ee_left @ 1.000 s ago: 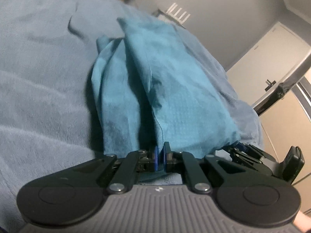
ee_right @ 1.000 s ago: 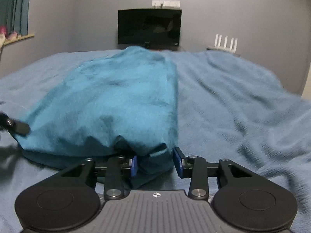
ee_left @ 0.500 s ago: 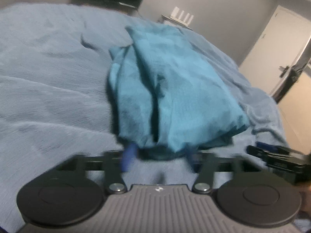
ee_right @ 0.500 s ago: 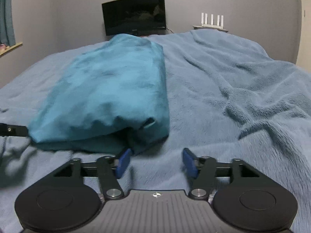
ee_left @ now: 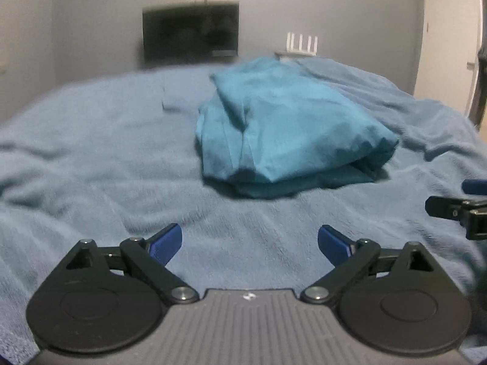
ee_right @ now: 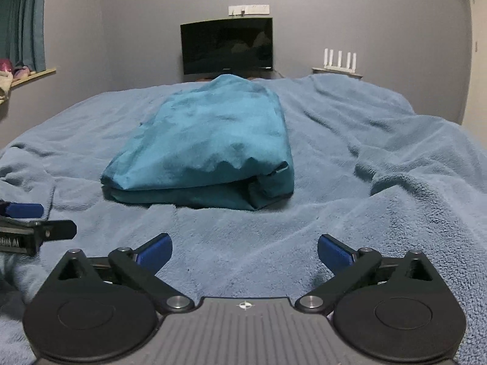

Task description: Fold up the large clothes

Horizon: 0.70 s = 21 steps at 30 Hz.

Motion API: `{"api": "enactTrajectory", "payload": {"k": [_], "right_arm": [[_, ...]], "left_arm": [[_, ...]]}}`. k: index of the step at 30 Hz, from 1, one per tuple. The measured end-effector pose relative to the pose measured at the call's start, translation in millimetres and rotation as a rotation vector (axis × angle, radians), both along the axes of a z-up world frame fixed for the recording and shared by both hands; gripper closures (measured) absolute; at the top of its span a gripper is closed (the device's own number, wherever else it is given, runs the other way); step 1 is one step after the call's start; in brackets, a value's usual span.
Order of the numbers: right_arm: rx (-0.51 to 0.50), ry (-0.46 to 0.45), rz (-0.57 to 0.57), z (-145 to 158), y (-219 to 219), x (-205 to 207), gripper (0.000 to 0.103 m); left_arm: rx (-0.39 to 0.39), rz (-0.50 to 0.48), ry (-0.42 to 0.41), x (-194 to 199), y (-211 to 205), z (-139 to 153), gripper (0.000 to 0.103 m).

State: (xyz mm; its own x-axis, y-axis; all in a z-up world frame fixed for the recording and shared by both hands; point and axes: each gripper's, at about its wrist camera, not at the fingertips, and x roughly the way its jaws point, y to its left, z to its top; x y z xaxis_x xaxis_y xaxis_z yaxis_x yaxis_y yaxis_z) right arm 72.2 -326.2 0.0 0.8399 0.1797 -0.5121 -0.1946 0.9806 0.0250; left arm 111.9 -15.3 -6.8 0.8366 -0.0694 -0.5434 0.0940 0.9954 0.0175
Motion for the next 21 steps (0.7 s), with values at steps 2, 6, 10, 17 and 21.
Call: {"api": "enactTrajectory", "payload": {"k": [2, 6, 10, 17, 21], "right_arm": [[-0.012, -0.019, -0.021, -7.4, 4.3, 3.4, 0.0], [-0.026, -0.04, -0.039, -19.5, 9.5, 14.9, 0.0], [-0.049, -0.048, -0.021, -23.8, 14.3, 17.2, 0.0], [-0.055, -0.043, -0.01, -26.2, 17.9, 20.6, 0.0], [-0.044, -0.055, -0.023, -25.1, 16.2, 20.2, 0.0]], "left_arm": [[0.032, 0.018, -0.031, 3.2, -4.8, -4.7, 0.001], [0.089, 0.035, 0.005, 18.3, -11.3, -17.9, 0.001], [0.149, -0.002, -0.028, 13.2, -20.8, -20.4, 0.001], [0.137, -0.103, -0.079, 3.9, -29.1, -15.8, 0.0], [0.107, -0.121, -0.082, 5.7, -28.7, -14.8, 0.0]]}}
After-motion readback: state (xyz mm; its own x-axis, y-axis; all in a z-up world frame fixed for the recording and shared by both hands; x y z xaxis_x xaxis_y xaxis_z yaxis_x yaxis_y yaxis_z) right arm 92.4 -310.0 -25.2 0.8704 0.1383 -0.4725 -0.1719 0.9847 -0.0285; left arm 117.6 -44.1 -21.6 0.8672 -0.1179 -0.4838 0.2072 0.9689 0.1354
